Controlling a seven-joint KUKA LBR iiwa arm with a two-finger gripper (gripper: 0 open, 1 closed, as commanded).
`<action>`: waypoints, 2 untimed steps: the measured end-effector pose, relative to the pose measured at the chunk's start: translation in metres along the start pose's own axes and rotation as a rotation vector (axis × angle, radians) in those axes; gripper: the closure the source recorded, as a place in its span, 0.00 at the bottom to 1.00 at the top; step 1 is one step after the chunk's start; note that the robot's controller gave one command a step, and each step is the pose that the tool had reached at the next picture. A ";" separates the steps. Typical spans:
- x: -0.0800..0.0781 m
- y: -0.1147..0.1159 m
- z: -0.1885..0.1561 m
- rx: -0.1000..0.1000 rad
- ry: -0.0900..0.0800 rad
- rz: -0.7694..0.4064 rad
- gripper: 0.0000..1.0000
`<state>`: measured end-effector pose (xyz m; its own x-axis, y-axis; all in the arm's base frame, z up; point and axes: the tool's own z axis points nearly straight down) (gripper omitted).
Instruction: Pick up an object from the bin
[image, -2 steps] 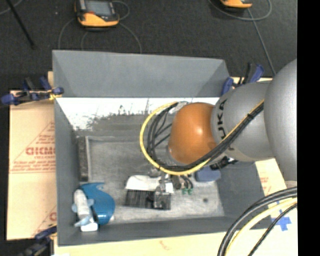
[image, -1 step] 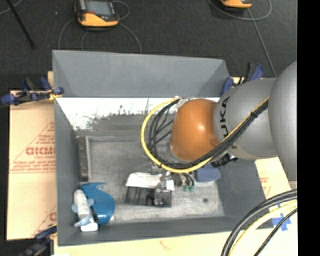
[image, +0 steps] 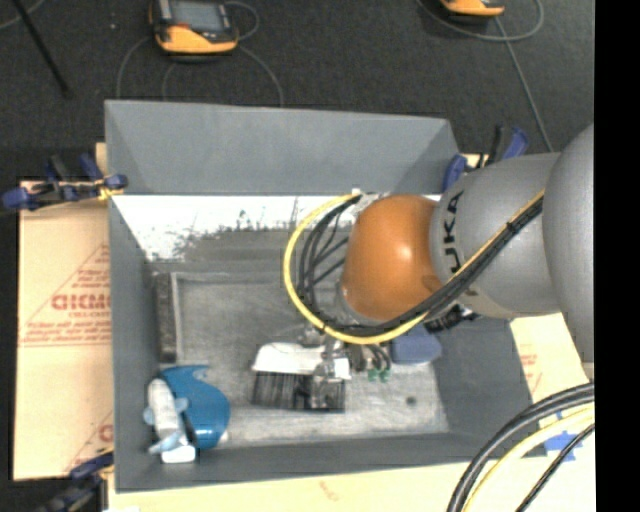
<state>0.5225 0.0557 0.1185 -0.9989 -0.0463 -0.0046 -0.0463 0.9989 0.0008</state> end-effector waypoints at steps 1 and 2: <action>0.000 0.000 -0.004 0.000 0.001 0.001 1.00; 0.001 0.000 -0.010 0.000 0.004 0.002 1.00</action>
Offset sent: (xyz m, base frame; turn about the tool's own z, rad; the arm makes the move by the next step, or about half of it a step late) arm -0.0001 0.0001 0.0302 0.0000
